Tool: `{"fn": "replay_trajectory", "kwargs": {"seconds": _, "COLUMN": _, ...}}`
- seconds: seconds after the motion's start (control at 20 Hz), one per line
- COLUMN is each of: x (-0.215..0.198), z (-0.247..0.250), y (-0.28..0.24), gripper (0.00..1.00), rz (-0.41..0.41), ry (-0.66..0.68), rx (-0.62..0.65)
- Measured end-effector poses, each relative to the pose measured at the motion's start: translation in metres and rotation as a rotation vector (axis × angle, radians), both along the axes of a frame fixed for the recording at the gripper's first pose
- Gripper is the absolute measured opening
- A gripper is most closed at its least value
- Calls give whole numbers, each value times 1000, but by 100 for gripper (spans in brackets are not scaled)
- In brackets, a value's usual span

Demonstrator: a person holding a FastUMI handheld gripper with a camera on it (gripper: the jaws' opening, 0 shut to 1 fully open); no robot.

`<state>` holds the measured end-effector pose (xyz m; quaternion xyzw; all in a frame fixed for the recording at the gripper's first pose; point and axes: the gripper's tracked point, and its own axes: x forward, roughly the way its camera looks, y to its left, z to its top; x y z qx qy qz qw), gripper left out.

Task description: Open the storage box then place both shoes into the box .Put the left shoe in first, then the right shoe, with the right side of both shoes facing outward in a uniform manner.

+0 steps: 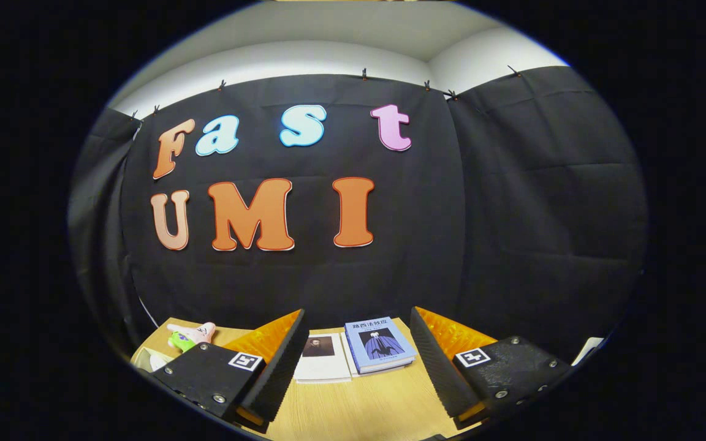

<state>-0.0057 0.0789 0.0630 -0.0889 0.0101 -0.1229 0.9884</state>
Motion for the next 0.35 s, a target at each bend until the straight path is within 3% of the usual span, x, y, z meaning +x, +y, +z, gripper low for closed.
{"fn": "replay_trajectory", "kwargs": {"seconds": 0.35, "x": -11, "z": 3, "y": -3, "gripper": 98, "rz": 12, "ry": -28, "rx": 38}}
